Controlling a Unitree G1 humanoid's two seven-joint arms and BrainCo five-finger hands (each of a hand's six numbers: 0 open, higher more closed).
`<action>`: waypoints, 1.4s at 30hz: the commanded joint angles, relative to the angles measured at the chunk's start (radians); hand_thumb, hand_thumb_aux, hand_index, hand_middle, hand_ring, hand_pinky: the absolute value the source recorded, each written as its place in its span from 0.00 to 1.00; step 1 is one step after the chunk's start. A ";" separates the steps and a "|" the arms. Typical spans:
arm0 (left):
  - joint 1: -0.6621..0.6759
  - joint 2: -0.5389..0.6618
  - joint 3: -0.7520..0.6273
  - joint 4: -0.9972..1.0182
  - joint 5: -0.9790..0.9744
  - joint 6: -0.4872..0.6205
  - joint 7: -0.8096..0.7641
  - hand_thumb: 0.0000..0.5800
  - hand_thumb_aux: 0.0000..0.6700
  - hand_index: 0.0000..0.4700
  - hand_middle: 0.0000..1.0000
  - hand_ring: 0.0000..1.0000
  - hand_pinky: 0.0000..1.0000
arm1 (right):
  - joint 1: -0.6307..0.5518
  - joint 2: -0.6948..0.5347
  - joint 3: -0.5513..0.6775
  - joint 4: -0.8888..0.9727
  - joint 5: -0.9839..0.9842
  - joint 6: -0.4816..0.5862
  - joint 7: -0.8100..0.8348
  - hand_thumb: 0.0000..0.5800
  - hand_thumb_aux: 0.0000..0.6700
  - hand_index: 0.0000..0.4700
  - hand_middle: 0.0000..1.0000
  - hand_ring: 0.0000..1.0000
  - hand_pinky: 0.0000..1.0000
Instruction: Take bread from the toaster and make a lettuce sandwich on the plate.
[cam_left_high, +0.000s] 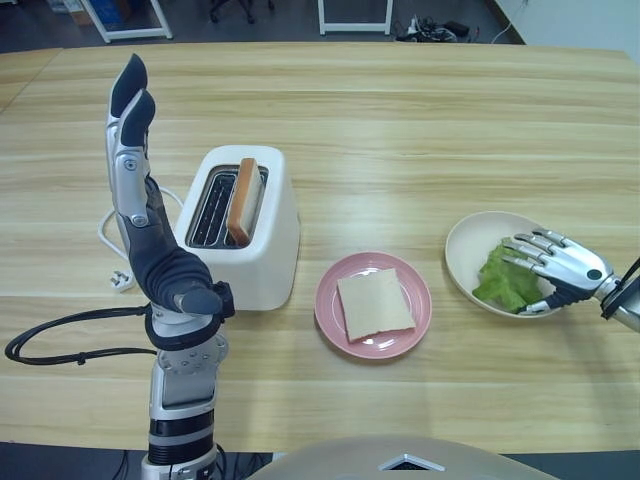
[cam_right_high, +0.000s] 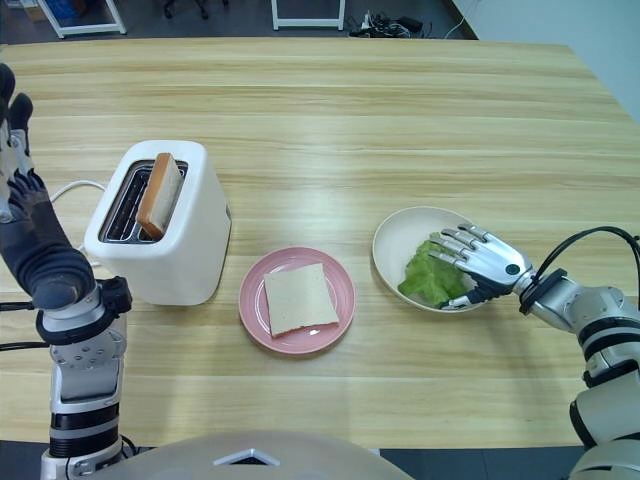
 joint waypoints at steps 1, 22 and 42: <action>0.002 -0.014 0.016 -0.005 -0.015 0.003 -0.030 0.00 0.00 0.00 0.00 0.00 0.00 | -0.010 0.022 0.036 0.024 0.019 -0.014 0.028 1.00 1.00 1.00 0.00 0.00 0.00; -0.016 -0.073 0.022 0.010 -0.005 -0.009 -0.092 0.00 0.00 0.00 0.00 0.00 0.00 | 0.019 -0.022 -0.051 -0.056 0.186 0.068 -0.212 1.00 1.00 1.00 0.00 0.00 0.00; -0.065 -0.092 0.011 0.083 -0.002 -0.046 -0.113 0.00 0.00 0.00 0.00 0.00 0.00 | 0.029 0.314 0.028 -0.592 0.198 -0.136 0.143 1.00 1.00 1.00 0.00 0.00 0.00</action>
